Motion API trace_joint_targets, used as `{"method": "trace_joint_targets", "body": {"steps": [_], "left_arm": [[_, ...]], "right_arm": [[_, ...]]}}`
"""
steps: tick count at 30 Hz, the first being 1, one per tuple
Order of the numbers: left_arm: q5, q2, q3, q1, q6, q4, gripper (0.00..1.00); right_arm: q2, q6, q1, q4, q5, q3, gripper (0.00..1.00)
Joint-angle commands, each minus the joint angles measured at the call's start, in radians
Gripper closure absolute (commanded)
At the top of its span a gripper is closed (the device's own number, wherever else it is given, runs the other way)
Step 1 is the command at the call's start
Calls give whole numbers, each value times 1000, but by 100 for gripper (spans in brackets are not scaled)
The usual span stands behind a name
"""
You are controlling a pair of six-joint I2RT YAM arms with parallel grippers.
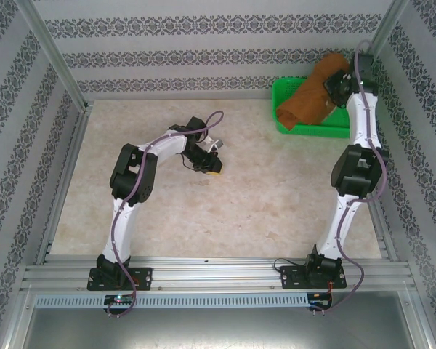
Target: Roll up the long pants
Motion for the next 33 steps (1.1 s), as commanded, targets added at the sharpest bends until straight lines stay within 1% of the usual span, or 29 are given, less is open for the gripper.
{"method": "trace_joint_targets", "body": {"steps": [1,5,8,10,11,12,13,14,15,16,17,18,19,20,23,24,26,28,31,33], "left_arm": [[-15,18,43,7,-3,-39,88],[-35,25,69,7,5,-65,88],[-47,35,93,9,15,-85,88],[-60,33,105,10,17,-90,88],[-64,31,110,13,17,-89,88],[-66,30,112,15,15,-84,88],[-72,26,112,17,11,-76,88],[-84,20,107,18,6,-62,88],[-88,17,104,20,6,-52,88],[-97,12,102,21,6,-43,88],[-119,3,98,23,6,-32,88],[-146,-7,94,23,5,-21,88],[-170,-21,86,21,5,-7,88],[-204,-39,76,23,4,7,88],[-356,-116,34,25,-3,65,89],[-411,-148,12,29,-10,91,89],[-524,-231,-55,34,-26,166,89],[-625,-325,-148,41,-48,265,88],[-796,-491,-313,44,-47,424,79],[-907,-590,-422,46,-34,515,68]], "right_arm": [[-13,74,42,162,28,-166,100],[-52,173,47,285,110,-410,100],[-55,204,53,303,160,-480,100],[-29,205,51,286,130,-459,100],[-14,202,50,276,105,-437,87],[-6,188,51,275,84,-418,69],[-4,171,56,266,81,-397,48],[-12,133,62,263,90,-376,41],[-24,93,74,248,114,-357,36],[-44,32,92,223,162,-336,33],[-70,-31,114,197,223,-318,26],[-97,-84,139,176,294,-311,25],[-135,-147,171,169,371,-317,15],[-172,-199,202,159,436,-326,14],[-301,-309,297,152,595,-397,12],[-355,-351,335,162,648,-438,5],[-454,-436,411,184,712,-520,3],[-550,-495,478,206,735,-610,2],[-685,-573,575,284,730,-774,2],[-751,-613,635,315,742,-862,3]]}}
